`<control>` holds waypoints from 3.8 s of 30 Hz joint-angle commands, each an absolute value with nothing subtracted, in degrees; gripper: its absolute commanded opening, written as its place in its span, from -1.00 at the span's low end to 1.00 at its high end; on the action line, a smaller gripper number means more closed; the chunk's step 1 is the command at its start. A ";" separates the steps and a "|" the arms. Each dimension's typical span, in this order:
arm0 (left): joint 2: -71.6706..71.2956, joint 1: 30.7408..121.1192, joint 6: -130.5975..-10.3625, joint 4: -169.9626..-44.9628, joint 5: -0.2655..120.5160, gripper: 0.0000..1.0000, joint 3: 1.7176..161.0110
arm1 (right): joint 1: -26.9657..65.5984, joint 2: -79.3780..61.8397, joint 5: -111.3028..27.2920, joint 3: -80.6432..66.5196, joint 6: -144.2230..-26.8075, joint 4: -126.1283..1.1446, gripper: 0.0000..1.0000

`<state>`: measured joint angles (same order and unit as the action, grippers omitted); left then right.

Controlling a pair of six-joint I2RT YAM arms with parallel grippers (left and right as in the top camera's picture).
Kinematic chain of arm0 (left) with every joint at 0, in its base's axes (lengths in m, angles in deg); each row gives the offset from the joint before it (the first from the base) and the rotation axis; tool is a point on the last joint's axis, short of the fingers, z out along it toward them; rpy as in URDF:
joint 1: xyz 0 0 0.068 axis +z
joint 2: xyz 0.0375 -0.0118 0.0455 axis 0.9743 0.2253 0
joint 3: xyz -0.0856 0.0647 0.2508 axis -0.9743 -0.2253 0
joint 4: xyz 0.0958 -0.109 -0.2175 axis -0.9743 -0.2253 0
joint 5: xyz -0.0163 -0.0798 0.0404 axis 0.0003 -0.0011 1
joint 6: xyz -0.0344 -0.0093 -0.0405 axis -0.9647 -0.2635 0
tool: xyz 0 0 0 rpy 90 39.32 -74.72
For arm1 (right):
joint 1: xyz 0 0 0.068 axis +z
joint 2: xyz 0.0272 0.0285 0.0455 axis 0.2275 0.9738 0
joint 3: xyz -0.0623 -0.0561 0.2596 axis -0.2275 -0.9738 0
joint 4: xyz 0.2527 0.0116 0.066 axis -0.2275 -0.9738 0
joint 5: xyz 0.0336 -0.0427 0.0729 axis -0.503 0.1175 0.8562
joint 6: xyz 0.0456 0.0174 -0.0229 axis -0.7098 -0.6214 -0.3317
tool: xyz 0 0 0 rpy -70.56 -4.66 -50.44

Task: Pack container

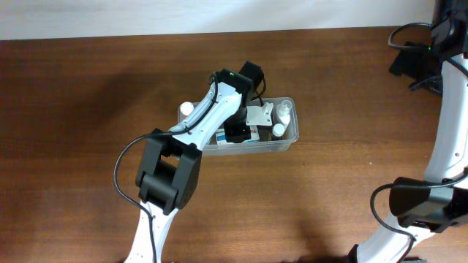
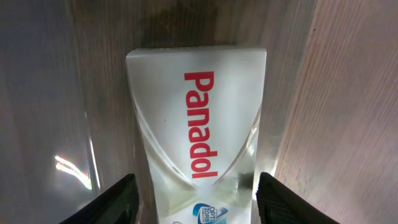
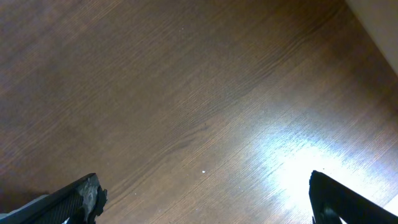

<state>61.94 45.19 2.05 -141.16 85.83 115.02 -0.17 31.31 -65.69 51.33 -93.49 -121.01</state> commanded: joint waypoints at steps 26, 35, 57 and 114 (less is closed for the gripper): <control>62.18 47.20 -8.68 -155.47 84.91 0.21 140.95 | -0.43 30.87 -66.61 51.61 -93.49 -120.97 0.97; 62.05 52.07 -29.01 -164.52 87.64 0.53 160.81 | -0.43 30.87 -66.61 51.61 -93.49 -120.97 0.97; 44.17 57.14 -45.95 -169.94 101.83 0.99 174.47 | -0.43 30.87 -66.61 51.61 -93.49 -120.97 0.97; -61.97 74.80 -45.97 -73.97 90.29 0.99 6.99 | -0.43 30.87 -66.61 51.61 -93.49 -120.99 0.96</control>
